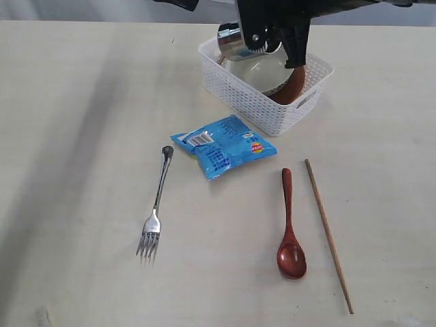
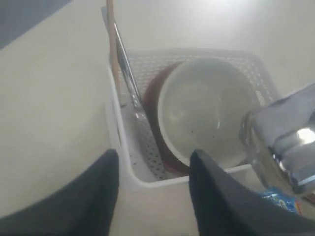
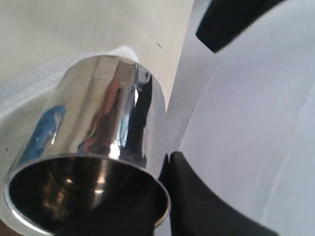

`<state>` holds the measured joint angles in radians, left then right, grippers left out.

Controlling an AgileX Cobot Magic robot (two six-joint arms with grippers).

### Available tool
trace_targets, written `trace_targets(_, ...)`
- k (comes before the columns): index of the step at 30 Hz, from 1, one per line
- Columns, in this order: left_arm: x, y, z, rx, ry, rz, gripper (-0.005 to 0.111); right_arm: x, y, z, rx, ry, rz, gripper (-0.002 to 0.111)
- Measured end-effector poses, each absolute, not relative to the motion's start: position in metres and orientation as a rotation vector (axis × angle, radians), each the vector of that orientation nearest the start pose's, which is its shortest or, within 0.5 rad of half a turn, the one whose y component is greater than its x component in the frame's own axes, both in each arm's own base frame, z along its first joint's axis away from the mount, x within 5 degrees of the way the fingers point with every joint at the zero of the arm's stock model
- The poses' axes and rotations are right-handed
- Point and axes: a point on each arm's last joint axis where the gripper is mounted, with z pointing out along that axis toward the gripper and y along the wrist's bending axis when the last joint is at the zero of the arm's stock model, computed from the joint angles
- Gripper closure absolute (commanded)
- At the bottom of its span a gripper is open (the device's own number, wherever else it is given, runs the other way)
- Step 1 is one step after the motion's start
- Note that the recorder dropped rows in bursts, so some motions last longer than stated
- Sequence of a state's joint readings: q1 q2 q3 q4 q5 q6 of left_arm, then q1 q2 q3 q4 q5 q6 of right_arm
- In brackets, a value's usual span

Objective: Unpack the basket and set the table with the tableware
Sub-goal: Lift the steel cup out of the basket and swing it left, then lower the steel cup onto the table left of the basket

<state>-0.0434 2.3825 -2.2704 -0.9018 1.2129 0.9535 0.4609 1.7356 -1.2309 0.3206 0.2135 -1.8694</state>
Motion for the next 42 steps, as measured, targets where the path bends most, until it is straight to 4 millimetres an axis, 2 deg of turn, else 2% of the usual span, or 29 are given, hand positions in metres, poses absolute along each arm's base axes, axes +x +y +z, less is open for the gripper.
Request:
trace_targets(2, 0.507, -0.087, 0.258, 0.896, 2.187, -0.812, 0.101, 0.347, 0.191, 0.260, -1.943, 1.137, -0.516, 0.109)
trace_targets(3, 0.506, -0.086, 0.261, 0.882, 2.201, -0.803, 0.106, 0.344, 0.195, 0.260, -1.953, 1.124, -0.505, 0.109)
trace_targets(9, 0.503, -0.077, 0.271, 0.768, 2.315, -0.741, 0.107, 0.321, 0.228, 0.257, -1.932, 1.191, -0.333, 0.109)
trace_targets(12, 0.502, -0.064, 0.275, 0.681, 2.357, -0.723, 0.107, 0.317, 0.247, 0.260, -1.858, 1.333, -0.179, 0.109)
trace_targets(17, 0.501, -0.039, 0.286, 0.568, 2.372, -0.710, 0.107, 0.334, 0.268, 0.262, -1.696, 1.707, 0.063, 0.109)
trace_targets(20, 0.501, -0.033, 0.288, 0.542, 2.377, -0.703, 0.107, 0.354, 0.278, 0.267, -1.532, 1.954, 0.123, 0.109)
trace_targets(23, 0.501, -0.033, 0.288, 0.541, 2.378, -0.703, 0.107, 0.371, 0.286, 0.264, -1.366, 2.199, 0.138, 0.109)
trace_targets(27, 0.501, -0.033, 0.288, 0.548, 2.376, -0.701, 0.107, 0.381, 0.292, 0.247, -1.290, 2.473, 0.132, 0.109)
trace_targets(29, 0.501, -0.033, 0.287, 0.561, 2.373, -0.695, 0.107, 0.387, 0.299, 0.236, -1.245, 2.547, 0.130, 0.109)
trace_targets(32, 0.501, -0.033, 0.287, 0.570, 2.371, -0.690, 0.107, 0.387, 0.314, 0.218, -1.233, 2.587, 0.134, 0.109)
trace_targets(37, 0.502, -0.027, 0.287, 0.559, 2.372, -0.684, 0.107, 0.378, 0.337, 0.189, -1.262, 2.629, 0.095, 0.109)
trace_targets(39, 0.502, -0.021, 0.287, 0.545, 2.373, -0.679, 0.107, 0.377, 0.340, 0.179, -1.257, 2.651, 0.078, 0.109)
trace_targets(42, 0.502, -0.015, 0.287, 0.516, 2.379, -0.678, 0.107, 0.378, 0.339, 0.177, -1.236, 2.658, 0.061, 0.109)
